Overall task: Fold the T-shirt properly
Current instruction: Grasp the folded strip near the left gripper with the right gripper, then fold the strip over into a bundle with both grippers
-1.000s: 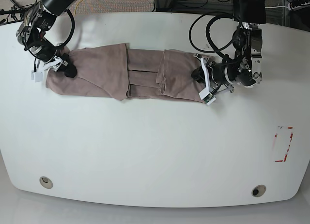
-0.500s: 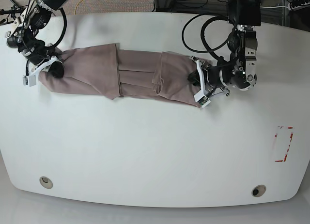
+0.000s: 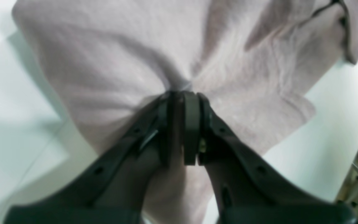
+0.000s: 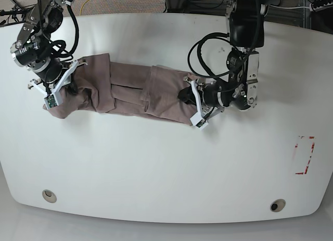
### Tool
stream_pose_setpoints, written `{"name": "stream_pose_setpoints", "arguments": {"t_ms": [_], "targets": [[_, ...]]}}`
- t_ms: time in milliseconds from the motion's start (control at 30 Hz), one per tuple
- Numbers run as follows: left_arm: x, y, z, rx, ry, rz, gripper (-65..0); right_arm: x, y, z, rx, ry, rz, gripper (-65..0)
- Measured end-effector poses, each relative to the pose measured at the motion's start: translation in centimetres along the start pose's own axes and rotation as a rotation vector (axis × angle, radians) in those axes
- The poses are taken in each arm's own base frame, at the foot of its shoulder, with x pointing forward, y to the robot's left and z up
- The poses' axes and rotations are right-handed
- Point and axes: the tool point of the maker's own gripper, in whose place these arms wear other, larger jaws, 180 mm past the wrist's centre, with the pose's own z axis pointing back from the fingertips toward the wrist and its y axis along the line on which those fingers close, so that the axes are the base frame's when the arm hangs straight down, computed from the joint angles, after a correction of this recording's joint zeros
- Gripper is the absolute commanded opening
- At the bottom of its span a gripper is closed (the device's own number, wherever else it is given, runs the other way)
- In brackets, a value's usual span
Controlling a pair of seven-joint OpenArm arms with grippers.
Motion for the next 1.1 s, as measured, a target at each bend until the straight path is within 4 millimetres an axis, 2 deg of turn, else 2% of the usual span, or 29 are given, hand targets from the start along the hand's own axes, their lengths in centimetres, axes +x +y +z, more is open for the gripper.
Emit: {"name": "stream_pose_setpoints", "arguments": {"t_ms": [233,433,600,733,967,1100], "targets": [[0.8,-2.2,-1.9,-0.036,0.023,0.002,-60.0,1.1,0.5,-0.4,0.016,-0.033,-0.017,-65.0],[0.6,-4.0,-2.9,-0.069,0.050,-0.041,-60.0,4.1,3.3,-1.3,0.110,-0.138,-0.043,-65.0],[0.6,-4.2,-3.0,-0.074,0.049,-0.042,-59.6,4.8,6.1,-2.2,0.178,-0.157,-0.061,-65.0],[0.7,-4.2,-3.0,-0.076,0.036,-0.039,-55.1,5.1,8.2,-3.2,0.239,-0.155,-0.066,-65.0],[0.7,-4.3,-3.1,-0.079,0.032,-0.036,-54.3,5.6,9.4,-3.7,0.273,-0.164,-0.049,-65.0],[0.7,-4.3,-3.1,-0.079,0.032,-0.036,-54.6,6.3,11.3,-4.0,0.323,-0.178,-0.011,-65.0]]}}
